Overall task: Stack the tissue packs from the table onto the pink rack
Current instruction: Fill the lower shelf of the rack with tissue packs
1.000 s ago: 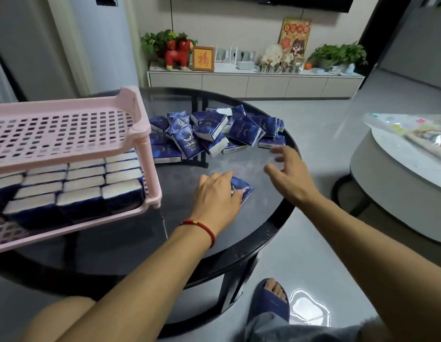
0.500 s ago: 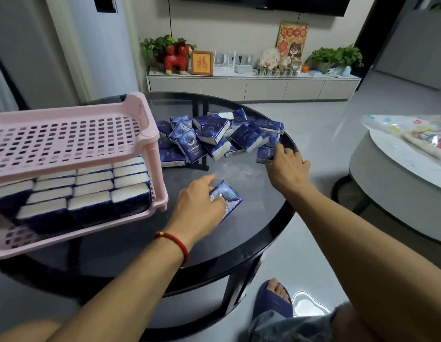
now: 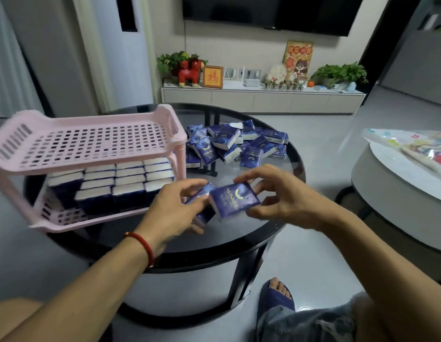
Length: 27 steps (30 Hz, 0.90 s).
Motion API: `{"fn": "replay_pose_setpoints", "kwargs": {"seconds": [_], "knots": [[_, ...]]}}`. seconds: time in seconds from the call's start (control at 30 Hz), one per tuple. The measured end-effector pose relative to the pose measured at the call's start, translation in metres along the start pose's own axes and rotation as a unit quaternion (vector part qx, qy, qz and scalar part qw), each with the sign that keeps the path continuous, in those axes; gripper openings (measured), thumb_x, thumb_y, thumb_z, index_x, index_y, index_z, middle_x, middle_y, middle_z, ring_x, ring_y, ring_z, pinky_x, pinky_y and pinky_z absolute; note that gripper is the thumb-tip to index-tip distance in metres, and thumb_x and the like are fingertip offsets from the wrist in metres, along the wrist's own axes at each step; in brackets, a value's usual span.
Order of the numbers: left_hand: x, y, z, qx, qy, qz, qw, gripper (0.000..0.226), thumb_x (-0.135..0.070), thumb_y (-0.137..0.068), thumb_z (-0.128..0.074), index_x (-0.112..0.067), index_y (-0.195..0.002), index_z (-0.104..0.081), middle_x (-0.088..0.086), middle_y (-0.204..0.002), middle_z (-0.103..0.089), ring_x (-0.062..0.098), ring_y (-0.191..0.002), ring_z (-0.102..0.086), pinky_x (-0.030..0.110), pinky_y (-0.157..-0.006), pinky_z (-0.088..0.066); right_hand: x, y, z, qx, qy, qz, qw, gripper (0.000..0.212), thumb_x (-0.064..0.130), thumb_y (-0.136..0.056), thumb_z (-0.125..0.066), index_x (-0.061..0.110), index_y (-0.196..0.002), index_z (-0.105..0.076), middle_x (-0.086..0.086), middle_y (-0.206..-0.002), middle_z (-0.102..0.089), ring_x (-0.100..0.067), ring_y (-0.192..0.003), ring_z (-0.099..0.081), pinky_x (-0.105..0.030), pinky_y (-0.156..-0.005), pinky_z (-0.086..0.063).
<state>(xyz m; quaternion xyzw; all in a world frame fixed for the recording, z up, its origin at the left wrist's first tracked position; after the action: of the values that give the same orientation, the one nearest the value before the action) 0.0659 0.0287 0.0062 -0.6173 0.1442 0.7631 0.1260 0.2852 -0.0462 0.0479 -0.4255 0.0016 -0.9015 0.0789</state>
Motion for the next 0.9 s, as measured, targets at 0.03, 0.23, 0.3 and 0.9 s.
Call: {"fn": "replay_pose_setpoints", "kwargs": {"seconds": [0.03, 0.23, 0.3, 0.9], "knots": [[0.0, 0.004, 0.005, 0.001, 0.038, 0.015, 0.999, 0.029, -0.006, -0.1, -0.062, -0.017, -0.126, -0.069, 0.006, -0.119, -0.072, 0.022, -0.062, -0.069, 0.034, -0.052, -0.06, 0.009, -0.001, -0.01, 0.017, 0.016, 0.021, 1.0, 0.052, 0.021, -0.084, -0.083, 0.034, -0.129, -0.06, 0.007, -0.132, -0.05, -0.011, -0.112, -0.062, -0.033, -0.083, -0.062], [0.004, 0.021, 0.038, 0.065, 0.137, 0.039, 0.988, 0.034, -0.017, -0.092, -0.07, -0.014, -0.125, -0.07, 0.014, -0.121, -0.073, 0.02, -0.105, -0.071, 0.035, -0.083, -0.06, 0.038, -0.028, -0.052, 0.054, 0.095, 0.1, 0.989, 0.059, 0.022, -0.085, -0.081, 0.044, -0.134, -0.057, 0.012, -0.128, -0.046, -0.009, -0.107, -0.056, -0.028, -0.084, -0.058], [0.007, 0.027, 0.05, 0.095, 0.069, -0.006, 0.993, 0.051, -0.018, -0.08, -0.078, -0.019, -0.13, -0.068, 0.005, -0.126, -0.072, 0.019, -0.123, -0.065, 0.036, -0.103, -0.052, 0.046, -0.033, -0.063, 0.05, 0.126, 0.135, 0.982, 0.064, 0.022, -0.085, -0.081, 0.049, -0.136, -0.055, 0.015, -0.124, -0.046, -0.006, -0.105, -0.051, -0.018, -0.082, -0.051], [0.015, 0.099, 0.214, -0.311, -0.153, -0.13, 0.929, 0.015, -0.02, -0.085, -0.081, -0.025, -0.093, -0.069, -0.003, -0.087, -0.072, 0.017, -0.082, -0.069, 0.037, -0.076, -0.061, 0.124, -0.102, -0.174, -0.047, -0.038, 0.15, 0.987, 0.042, 0.032, -0.081, -0.081, 0.029, -0.119, -0.066, 0.017, -0.101, -0.07, -0.003, -0.09, -0.067, -0.027, -0.08, -0.059]]}}
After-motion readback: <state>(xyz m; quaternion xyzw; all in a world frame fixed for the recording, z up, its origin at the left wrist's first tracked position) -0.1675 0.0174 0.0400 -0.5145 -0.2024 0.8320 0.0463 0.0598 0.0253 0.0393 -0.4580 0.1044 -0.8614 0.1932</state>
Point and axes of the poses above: each hand's wrist, its own y-axis away from the middle knuckle, its own z-axis out of the back of the hand, x = y × z, the point moved 3 cm from there along -y, towards the middle knuckle
